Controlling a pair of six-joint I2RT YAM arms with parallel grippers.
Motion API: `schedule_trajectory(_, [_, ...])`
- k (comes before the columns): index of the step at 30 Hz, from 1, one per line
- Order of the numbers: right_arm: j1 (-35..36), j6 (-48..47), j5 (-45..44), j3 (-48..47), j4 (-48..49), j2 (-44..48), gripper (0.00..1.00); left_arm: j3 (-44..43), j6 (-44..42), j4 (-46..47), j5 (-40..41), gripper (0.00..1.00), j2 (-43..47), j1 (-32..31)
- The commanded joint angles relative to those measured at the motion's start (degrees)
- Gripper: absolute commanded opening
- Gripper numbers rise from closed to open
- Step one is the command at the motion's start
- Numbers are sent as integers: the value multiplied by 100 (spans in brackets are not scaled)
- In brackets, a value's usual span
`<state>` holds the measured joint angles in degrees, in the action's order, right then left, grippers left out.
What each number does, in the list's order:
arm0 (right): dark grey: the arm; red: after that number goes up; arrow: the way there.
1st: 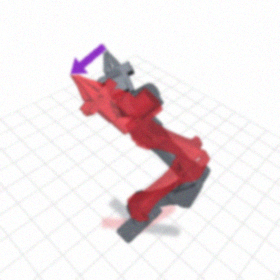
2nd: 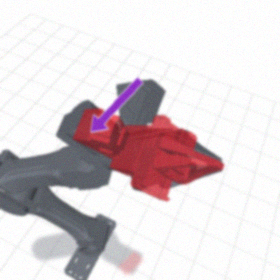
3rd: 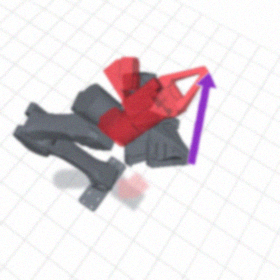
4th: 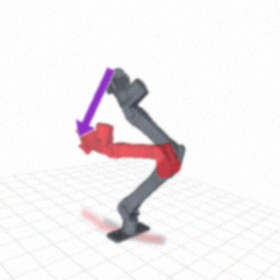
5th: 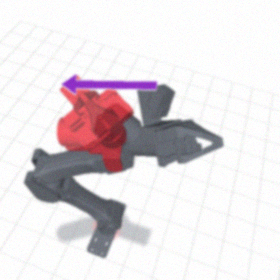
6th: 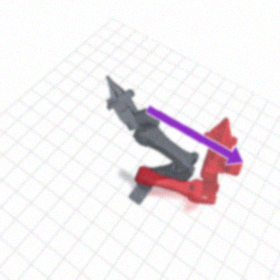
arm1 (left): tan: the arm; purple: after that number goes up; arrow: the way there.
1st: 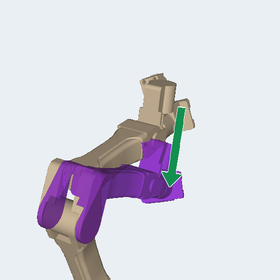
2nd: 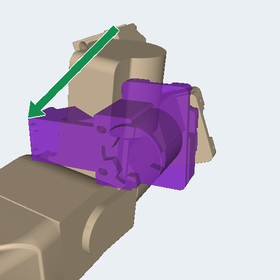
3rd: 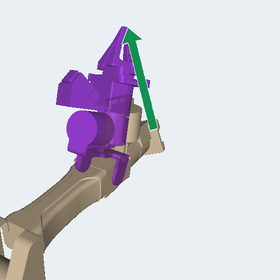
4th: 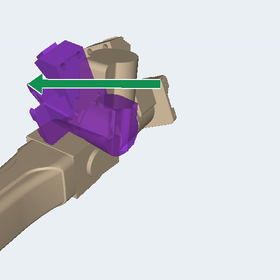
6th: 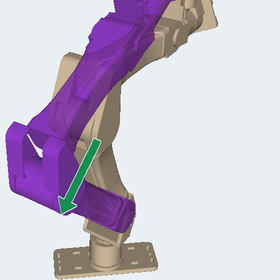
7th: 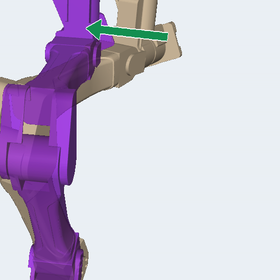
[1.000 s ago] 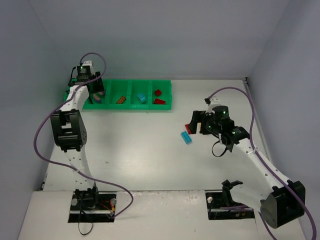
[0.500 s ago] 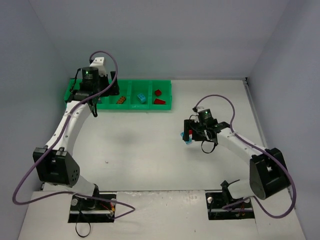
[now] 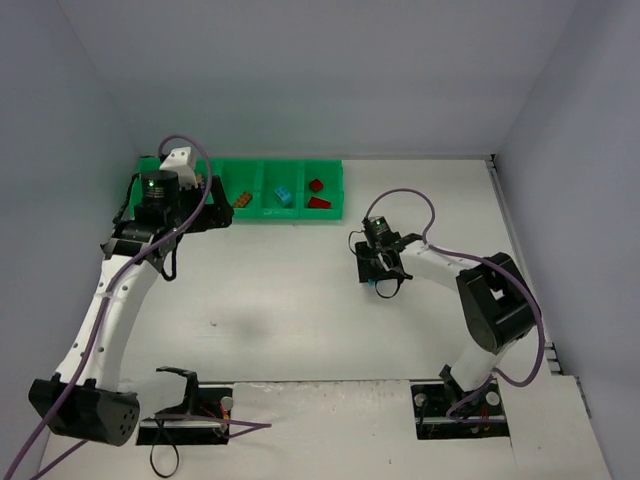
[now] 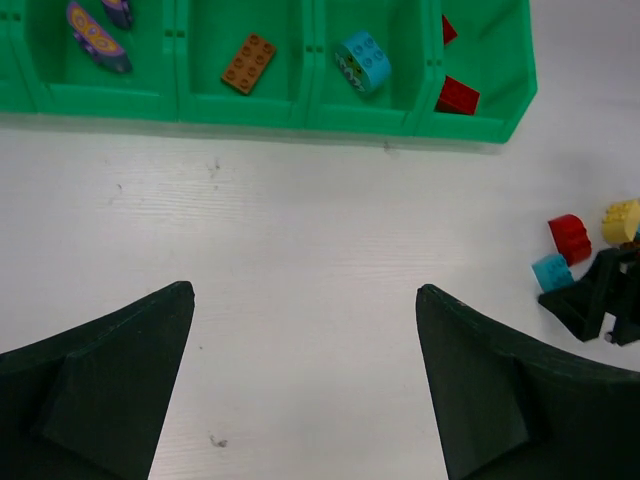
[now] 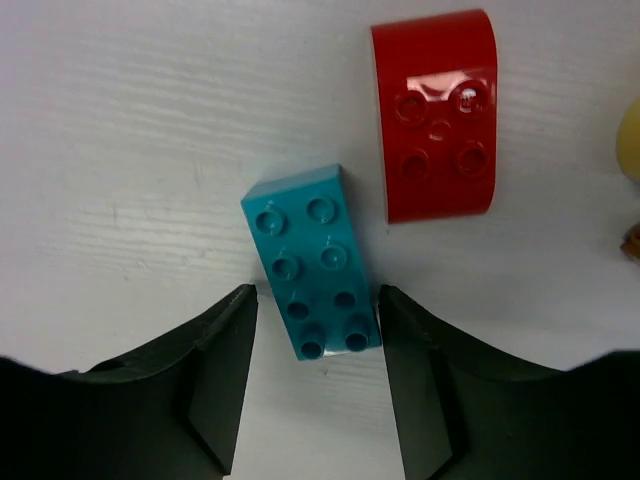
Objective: Sort the legos into containers by color
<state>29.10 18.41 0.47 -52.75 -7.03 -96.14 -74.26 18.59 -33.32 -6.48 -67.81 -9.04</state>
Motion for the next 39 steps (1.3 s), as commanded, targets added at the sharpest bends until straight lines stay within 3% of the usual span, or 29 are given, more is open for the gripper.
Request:
schedule_trajectory(1, [86, 40, -363, -253, 87, -107, 46, 113, 442, 45, -310, 86, 364, 7])
schedule_trajectory(7, [297, -110, -408, -445, 210, -213, 0, 623, 497, 125, -231, 87, 725, 7])
schedule_trajectory(12, [491, -408, -109, -1166, 474, -98, 0, 1026, 514, 63, -134, 87, 989, -10])
schedule_trajectory(16, [500, -716, 348, -2489, 877, -484, 0, 1325, 505, 19, -29, 86, 1200, -45])
schedule_trajectory(25, [491, -743, 1112, -5752, 984, -2935, 1, 1862, 374, 168, -37, 86, 1420, -72])
schedule_trajectory(29, [491, -734, 1350, -7080, 1072, -4085, 6, 2055, 259, 334, -81, 86, 1420, -81])
schedule_trajectory(32, [491, -682, 1447, -7793, 1203, -4622, 20, 2196, 163, 405, -169, 86, 1437, -89])
schedule_trajectory(35, [491, -620, 1535, -7996, 1458, -4835, 50, 2363, 110, 449, -187, 86, 1534, -89])
schedule_trajectory(39, [491, -768, 1395, -7900, 1573, -4722, 69, 2635, 92, 590, -187, 86, 1701, -89])
